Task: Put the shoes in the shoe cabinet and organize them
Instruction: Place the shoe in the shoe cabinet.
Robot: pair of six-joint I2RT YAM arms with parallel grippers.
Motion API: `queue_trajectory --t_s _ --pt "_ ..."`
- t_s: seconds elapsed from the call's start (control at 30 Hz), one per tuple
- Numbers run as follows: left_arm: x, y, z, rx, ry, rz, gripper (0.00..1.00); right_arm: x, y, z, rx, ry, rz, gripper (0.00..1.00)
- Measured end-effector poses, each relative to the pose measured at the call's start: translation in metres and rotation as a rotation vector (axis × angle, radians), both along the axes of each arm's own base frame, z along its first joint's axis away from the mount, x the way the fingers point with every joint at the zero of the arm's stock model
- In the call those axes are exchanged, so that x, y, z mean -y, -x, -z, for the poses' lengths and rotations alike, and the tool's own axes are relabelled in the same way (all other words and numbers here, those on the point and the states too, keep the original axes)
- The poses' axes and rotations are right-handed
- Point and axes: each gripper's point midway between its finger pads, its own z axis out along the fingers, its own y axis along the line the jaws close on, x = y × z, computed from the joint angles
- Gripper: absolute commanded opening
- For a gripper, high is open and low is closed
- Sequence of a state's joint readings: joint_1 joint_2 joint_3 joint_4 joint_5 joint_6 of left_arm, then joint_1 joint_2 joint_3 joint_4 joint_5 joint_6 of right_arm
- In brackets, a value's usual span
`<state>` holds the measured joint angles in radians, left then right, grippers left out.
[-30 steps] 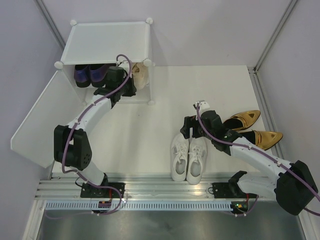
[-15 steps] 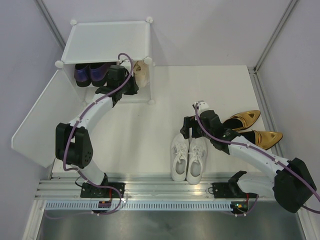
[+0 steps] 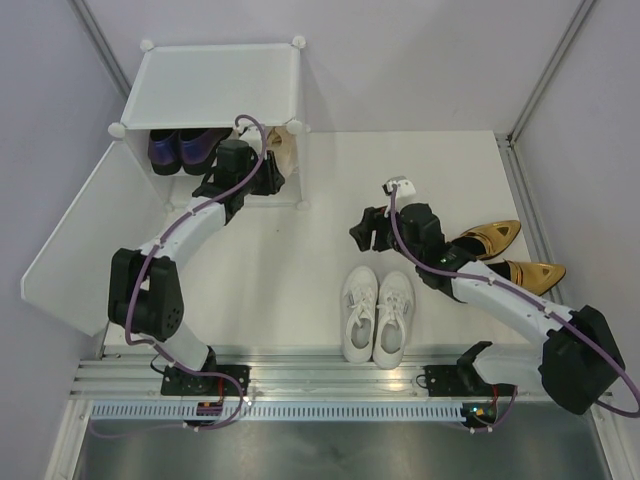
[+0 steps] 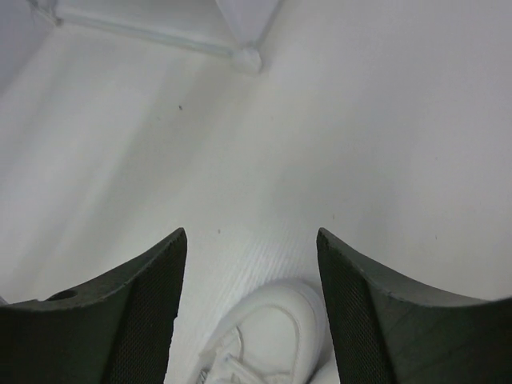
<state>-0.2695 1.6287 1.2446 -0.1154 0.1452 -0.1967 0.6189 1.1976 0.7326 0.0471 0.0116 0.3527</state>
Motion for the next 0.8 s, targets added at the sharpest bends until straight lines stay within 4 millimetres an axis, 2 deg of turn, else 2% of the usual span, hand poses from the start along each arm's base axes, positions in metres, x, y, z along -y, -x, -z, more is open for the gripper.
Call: queue_trajectory --t_s 0.13,0.3,0.4,0.5,0.8 --pt "0.003 0.003 -0.002 0.027 0.028 0.011 0.42 -0.025 -0.032 -0.041 0.114 -0.077 -0.005 0.66" --pt "0.001 0.005 -0.004 0.078 0.061 -0.001 0.35 -0.061 -0.077 -0.089 0.228 -0.124 -0.022 0.67" --pt "-0.001 0.008 -0.006 0.112 0.083 -0.008 0.32 -0.081 -0.099 -0.109 0.284 -0.130 -0.038 0.68" --pt "-0.002 0.012 -0.011 0.145 0.095 -0.008 0.31 -0.097 -0.115 -0.114 0.322 -0.119 -0.055 0.68" --pt "-0.002 0.013 -0.038 0.248 0.123 -0.006 0.27 -0.136 -0.152 -0.090 0.335 -0.055 -0.092 0.68"
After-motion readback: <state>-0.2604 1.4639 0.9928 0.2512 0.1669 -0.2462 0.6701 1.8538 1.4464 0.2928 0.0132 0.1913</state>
